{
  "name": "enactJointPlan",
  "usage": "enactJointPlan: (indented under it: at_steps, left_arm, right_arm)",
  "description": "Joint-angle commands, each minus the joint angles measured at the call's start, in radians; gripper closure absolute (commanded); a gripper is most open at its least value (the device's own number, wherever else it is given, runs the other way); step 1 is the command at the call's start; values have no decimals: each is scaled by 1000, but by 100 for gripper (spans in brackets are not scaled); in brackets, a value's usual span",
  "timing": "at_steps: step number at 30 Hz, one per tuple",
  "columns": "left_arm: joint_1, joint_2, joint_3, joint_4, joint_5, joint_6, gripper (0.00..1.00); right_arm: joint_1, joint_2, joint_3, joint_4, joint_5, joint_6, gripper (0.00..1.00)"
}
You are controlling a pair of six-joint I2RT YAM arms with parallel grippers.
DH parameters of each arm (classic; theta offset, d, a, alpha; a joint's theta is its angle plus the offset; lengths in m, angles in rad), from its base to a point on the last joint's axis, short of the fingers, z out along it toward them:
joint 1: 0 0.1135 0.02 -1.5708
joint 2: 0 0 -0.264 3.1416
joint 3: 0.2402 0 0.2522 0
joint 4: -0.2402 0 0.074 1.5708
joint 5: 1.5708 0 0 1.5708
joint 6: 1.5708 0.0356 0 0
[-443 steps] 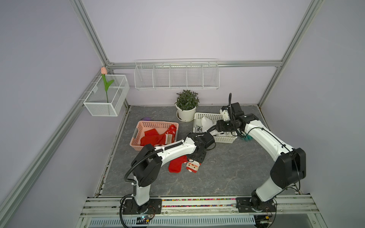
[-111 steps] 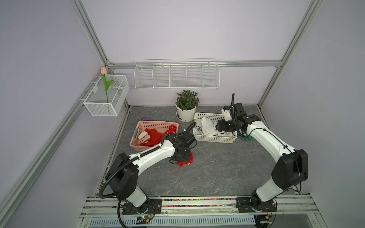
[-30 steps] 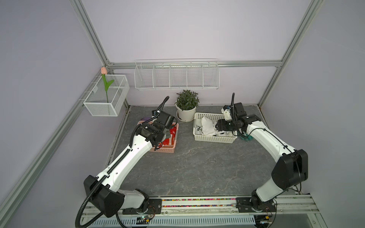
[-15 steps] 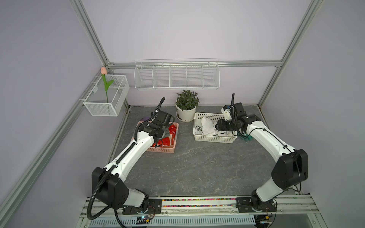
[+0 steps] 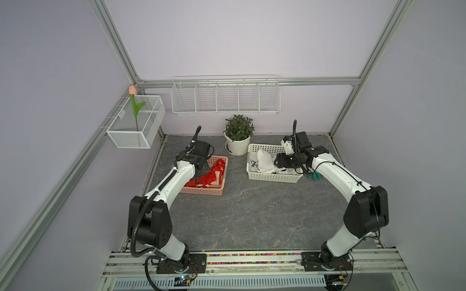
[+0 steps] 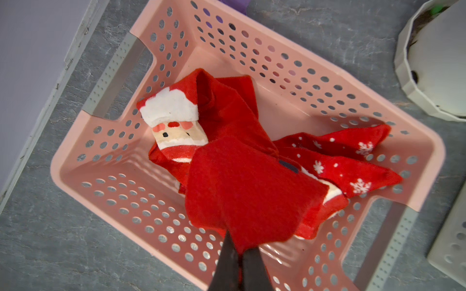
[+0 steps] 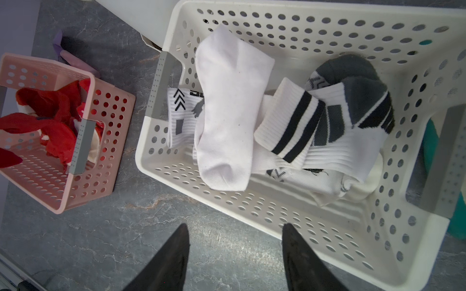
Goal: Sort the socks into the basket by color
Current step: Place the sock in the bin.
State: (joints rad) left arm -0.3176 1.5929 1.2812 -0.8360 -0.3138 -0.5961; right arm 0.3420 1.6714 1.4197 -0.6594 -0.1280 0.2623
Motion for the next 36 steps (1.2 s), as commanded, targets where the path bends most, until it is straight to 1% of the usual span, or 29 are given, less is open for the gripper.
enactJointPlan:
  at_steps: [1, 4, 6, 9, 13, 16, 18, 20, 22, 29, 32, 36]
  left_arm:
    - [21, 27, 39, 21, -2, 18, 100]
    - [40, 51, 54, 36, 16, 26, 100]
    - [45, 63, 64, 38, 28, 33, 96]
    - [49, 85, 98, 14, 42, 45, 87]
    - [48, 99, 118, 3, 52, 50, 71]
    - [49, 88, 117, 8, 59, 53, 64]
    - [49, 85, 119, 8, 59, 52, 63]
    - [49, 83, 125, 3, 63, 51, 58]
    - [49, 79, 131, -2, 70, 57, 51]
    - [48, 21, 109, 4, 82, 60, 21]
    - [48, 0, 98, 21, 116, 79, 15]
    - [43, -18, 81, 57, 161, 101, 13]
  right_arm:
    - [3, 13, 17, 6, -1, 15, 39]
    - [3, 13, 18, 1, 7, 15, 39]
    - [3, 10, 18, -4, 10, 14, 39]
    - [3, -1, 17, -5, 16, 12, 39]
    - [3, -5, 19, -9, 16, 9, 39]
    - [3, -9, 18, -14, 18, 6, 39]
    - [3, -13, 17, -17, 18, 4, 39]
    - [2, -21, 12, -12, 18, 4, 39]
    - [3, -25, 11, -8, 13, 5, 39]
    - [3, -34, 8, -3, 5, 6, 39]
    - [3, -45, -2, 2, 5, 5, 39]
    - [4, -70, -32, 25, 8, 5, 39]
